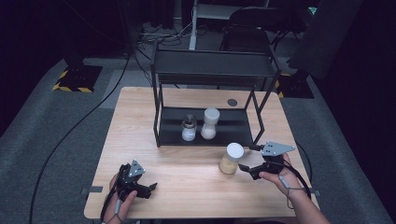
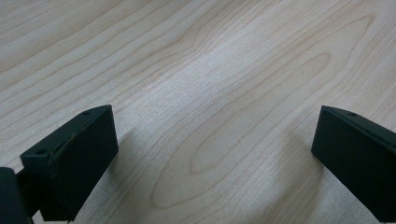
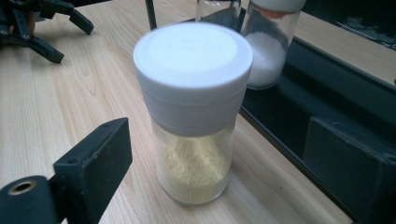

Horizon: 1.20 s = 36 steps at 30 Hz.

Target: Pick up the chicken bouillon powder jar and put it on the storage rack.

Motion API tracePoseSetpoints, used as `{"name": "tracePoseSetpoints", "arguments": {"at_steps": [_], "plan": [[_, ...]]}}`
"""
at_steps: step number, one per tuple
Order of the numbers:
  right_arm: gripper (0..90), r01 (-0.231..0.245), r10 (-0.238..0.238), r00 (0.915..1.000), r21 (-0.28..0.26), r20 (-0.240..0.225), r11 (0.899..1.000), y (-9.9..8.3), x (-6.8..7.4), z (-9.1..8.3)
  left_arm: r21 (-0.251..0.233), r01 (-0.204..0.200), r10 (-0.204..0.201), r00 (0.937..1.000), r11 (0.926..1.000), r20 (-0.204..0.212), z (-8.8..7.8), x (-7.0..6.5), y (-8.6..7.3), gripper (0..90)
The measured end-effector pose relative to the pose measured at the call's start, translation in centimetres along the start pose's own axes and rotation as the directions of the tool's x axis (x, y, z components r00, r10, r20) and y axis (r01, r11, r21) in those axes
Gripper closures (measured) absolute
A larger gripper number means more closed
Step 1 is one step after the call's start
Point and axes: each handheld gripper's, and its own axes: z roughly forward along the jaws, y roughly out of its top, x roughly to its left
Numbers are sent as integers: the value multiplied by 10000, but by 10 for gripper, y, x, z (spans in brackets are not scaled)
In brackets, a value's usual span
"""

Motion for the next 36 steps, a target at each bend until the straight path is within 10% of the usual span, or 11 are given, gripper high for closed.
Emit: {"name": "tracePoseSetpoints", "arguments": {"at_steps": [36], "plan": [[233,-220,212,9997,-564,-150,9982,2,12,37,-4,20,-20,10000,10000,2,0,0,0,4]]}}
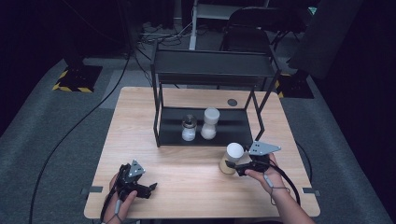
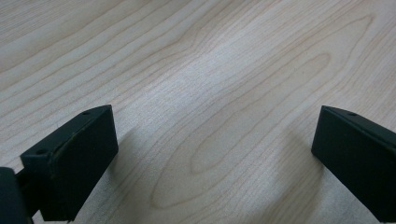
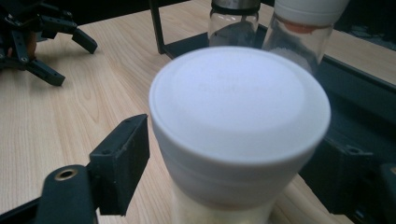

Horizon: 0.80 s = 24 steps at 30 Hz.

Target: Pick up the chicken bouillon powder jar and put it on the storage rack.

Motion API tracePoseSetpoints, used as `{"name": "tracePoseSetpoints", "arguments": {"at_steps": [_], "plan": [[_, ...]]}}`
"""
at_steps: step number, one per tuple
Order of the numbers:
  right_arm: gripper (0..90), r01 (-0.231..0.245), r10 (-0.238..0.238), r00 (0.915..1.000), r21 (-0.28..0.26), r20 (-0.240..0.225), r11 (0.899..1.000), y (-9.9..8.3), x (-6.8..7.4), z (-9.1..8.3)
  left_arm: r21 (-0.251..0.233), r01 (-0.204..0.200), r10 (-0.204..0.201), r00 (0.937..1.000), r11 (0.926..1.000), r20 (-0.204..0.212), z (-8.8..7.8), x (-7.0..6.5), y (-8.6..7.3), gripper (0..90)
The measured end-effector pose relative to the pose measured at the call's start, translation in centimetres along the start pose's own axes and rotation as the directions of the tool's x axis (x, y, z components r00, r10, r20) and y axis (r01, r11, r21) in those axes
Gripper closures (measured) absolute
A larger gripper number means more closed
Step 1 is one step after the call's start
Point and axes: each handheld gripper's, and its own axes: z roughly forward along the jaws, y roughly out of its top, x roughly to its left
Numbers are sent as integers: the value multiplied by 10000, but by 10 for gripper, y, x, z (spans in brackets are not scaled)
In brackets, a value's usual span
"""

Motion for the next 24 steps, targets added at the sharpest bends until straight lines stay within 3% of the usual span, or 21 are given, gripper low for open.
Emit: {"name": "tracePoseSetpoints", "arguments": {"at_steps": [8,24], "plan": [[333,44,-45,9999,45,102,10000,5,0,1,2,-13,13,10000,10000,-2,0,0,0,4],[339,64,-67,9999,291,108,9996,15,0,-4,8,-27,27,10000,10000,-3,0,0,0,4]]}}
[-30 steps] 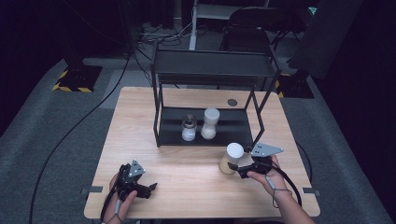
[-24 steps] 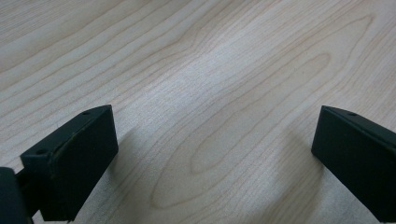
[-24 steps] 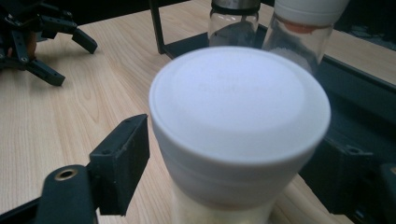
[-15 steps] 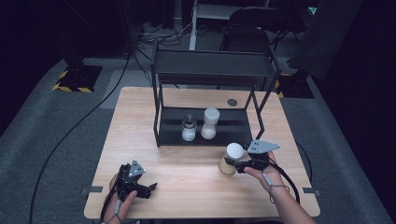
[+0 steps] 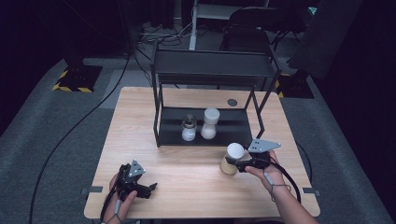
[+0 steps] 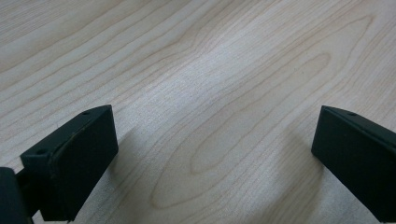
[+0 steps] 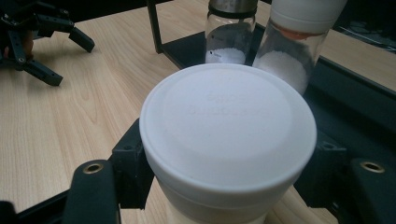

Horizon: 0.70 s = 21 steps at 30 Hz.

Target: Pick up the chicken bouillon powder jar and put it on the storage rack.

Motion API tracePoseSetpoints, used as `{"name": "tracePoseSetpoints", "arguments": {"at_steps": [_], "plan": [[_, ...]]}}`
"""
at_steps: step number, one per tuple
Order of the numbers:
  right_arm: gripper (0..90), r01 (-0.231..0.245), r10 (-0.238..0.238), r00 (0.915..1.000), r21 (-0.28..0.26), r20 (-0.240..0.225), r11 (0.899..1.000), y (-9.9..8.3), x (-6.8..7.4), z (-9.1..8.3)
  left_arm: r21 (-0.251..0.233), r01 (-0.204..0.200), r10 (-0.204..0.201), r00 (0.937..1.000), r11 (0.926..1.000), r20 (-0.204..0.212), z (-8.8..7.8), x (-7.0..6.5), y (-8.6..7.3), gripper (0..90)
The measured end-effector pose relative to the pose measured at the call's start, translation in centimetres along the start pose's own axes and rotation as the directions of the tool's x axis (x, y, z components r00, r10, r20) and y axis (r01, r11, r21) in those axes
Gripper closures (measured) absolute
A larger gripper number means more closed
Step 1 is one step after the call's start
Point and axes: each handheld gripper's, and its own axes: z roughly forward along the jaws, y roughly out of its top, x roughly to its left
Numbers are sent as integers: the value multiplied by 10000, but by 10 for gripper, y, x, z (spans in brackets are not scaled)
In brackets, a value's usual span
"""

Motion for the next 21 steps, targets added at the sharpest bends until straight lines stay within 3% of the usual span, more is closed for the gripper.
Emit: {"name": "tracePoseSetpoints", "arguments": {"at_steps": [12,21], "plan": [[339,184,-182,9997,-116,173,9998,21,-8,-16,-6,8,-8,10000,10000,1,0,0,0,4],[339,166,-145,9994,-709,302,9973,32,-16,-22,-3,-17,17,10000,10000,23,0,0,-1,4]]}}
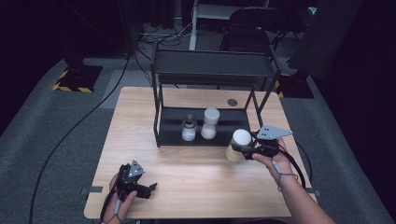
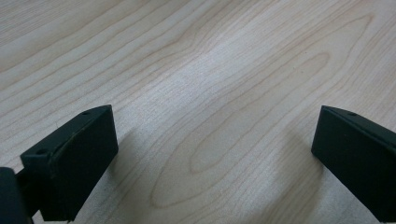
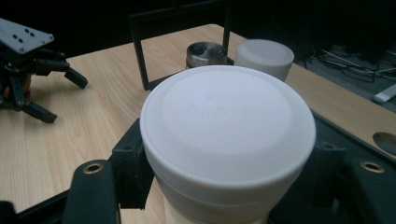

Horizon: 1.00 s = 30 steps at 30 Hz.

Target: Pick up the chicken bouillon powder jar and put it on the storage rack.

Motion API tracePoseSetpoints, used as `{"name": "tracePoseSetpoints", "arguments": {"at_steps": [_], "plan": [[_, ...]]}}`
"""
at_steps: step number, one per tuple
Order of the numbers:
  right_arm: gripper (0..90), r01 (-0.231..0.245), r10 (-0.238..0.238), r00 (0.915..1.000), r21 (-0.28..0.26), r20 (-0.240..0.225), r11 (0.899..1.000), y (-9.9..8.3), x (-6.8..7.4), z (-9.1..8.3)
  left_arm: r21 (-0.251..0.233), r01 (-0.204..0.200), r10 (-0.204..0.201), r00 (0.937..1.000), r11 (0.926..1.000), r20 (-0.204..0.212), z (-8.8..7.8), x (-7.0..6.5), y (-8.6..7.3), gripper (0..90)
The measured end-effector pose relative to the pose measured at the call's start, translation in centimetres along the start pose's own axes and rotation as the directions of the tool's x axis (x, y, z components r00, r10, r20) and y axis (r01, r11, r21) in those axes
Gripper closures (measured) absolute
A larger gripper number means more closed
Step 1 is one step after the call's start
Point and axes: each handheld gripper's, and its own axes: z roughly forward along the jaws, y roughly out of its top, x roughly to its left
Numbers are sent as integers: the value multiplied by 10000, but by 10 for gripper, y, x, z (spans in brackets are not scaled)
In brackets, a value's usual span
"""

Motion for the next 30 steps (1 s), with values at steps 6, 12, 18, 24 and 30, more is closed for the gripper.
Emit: {"name": "tracePoseSetpoints", "arguments": {"at_steps": [6,12,18,24,30], "plan": [[339,51,-50,10000,-169,63,9998,7,-4,2,-8,-15,15,10000,10000,12,0,0,0,4],[339,-47,54,9998,-380,190,9993,14,-10,4,-8,-17,17,10000,10000,13,0,0,0,4],[339,-133,154,9992,-544,371,9984,22,-20,6,-9,-18,18,10000,10000,13,0,0,0,4],[339,-92,128,9985,-673,533,9977,28,-32,10,-11,-16,16,10000,10000,13,0,0,0,4],[339,-260,315,9980,-992,543,9947,25,-44,18,-10,-17,17,10000,10000,12,0,0,0,4]]}}
